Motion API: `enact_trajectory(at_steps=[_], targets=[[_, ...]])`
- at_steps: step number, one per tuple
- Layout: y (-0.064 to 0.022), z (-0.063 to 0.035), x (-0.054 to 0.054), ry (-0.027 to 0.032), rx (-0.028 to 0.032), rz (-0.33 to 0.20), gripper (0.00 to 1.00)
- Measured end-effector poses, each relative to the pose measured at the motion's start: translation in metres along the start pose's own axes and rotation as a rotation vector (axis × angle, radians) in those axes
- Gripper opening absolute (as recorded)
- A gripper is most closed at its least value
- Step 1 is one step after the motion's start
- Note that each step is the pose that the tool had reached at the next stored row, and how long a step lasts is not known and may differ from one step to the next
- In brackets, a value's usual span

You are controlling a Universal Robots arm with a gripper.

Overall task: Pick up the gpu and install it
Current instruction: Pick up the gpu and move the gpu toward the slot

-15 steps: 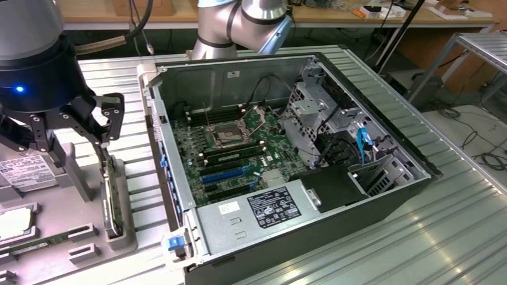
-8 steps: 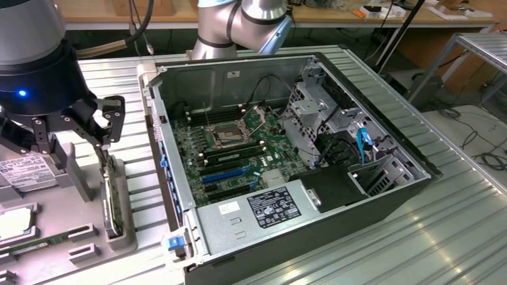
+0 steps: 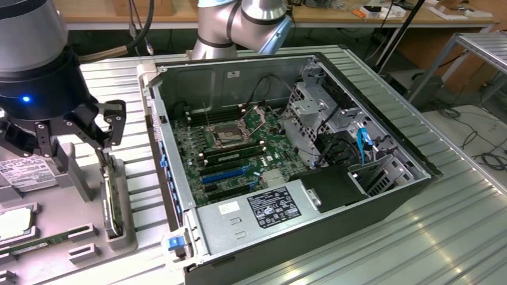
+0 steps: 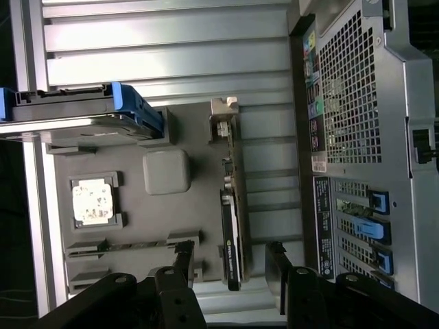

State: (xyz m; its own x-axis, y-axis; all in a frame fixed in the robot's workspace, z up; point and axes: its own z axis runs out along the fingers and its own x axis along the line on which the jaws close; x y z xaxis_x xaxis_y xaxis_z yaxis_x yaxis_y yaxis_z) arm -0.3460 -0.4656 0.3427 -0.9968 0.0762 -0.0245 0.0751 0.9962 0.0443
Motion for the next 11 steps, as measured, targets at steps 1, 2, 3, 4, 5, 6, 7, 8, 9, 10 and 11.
enact_trajectory(at_steps=[1, 2, 3, 4, 5, 6, 7, 8, 9, 10, 11], targets=[[0.0000, 0.0008, 0.0000, 0.0000, 0.0000, 0.000, 0.54], [-0.0001, 0.0015, 0.0001, 0.0000, 0.0000, 0.000, 0.54], [-0.0001, 0.0021, 0.0001, 0.0001, 0.0001, 0.000, 0.54], [-0.0001, 0.0029, 0.0001, 0.0000, 0.0000, 0.000, 0.54], [-0.0002, 0.0035, 0.0001, 0.0000, 0.0000, 0.000, 0.54], [-0.0002, 0.0040, 0.0001, 0.0001, 0.0000, 0.000, 0.54], [-0.0002, 0.0044, 0.0001, 0.0001, 0.0000, 0.000, 0.54], [-0.0002, 0.0050, 0.0001, 0.0001, 0.0000, 0.000, 0.54], [-0.0003, 0.0057, 0.0002, 0.0000, 0.0000, 0.000, 0.54], [-0.0003, 0.0064, 0.0002, 0.0000, 0.0000, 0.000, 0.54], [-0.0003, 0.0067, 0.0002, 0.0000, 0.0000, 0.000, 0.54]])
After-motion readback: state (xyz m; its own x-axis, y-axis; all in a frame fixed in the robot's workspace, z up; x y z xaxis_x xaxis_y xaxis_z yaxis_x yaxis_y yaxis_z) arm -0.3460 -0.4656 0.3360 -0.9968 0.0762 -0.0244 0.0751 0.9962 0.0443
